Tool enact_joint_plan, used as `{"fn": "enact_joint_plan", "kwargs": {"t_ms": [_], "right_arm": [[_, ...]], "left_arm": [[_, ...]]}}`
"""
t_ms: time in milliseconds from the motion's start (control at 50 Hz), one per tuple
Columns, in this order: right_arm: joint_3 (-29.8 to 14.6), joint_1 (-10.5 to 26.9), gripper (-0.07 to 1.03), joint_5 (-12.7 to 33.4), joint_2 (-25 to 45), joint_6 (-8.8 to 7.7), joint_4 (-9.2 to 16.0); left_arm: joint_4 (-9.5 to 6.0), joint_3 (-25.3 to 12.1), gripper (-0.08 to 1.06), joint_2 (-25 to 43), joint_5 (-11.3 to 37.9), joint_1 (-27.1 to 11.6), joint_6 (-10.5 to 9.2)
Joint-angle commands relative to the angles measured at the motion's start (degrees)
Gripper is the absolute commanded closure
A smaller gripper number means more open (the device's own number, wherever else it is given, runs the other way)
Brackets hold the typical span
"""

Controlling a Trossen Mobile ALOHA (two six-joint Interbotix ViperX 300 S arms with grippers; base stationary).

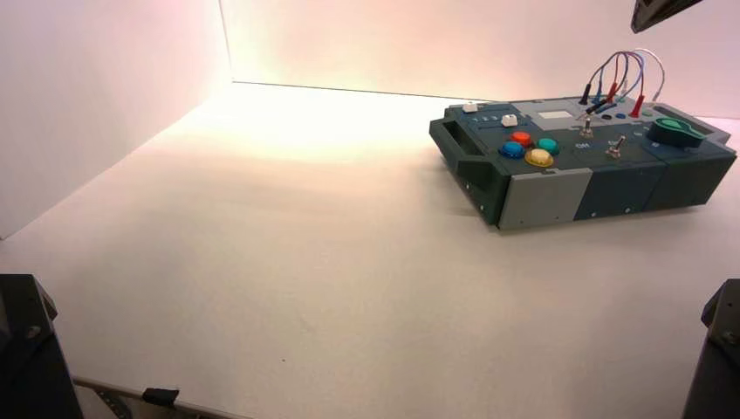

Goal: Close right gripper.

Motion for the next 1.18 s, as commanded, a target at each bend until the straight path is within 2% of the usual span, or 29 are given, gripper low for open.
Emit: {"fn": "enact_joint_plan", "kwargs": {"t_ms": [20,1180], "right_arm": [[-1.05,0.18,0.98,0.26,-0.09,-0.18,0.0],[-1.14,0.18,0.98,0.18,1.76,-0.09,0.18]], "left_arm": [[-0.09,-0.7,1.0,-0.88,-0.44,0.44,0.0],[-0.44,-0.7,1.0,-1.58,-0.44,0.44,-0.18]]}}
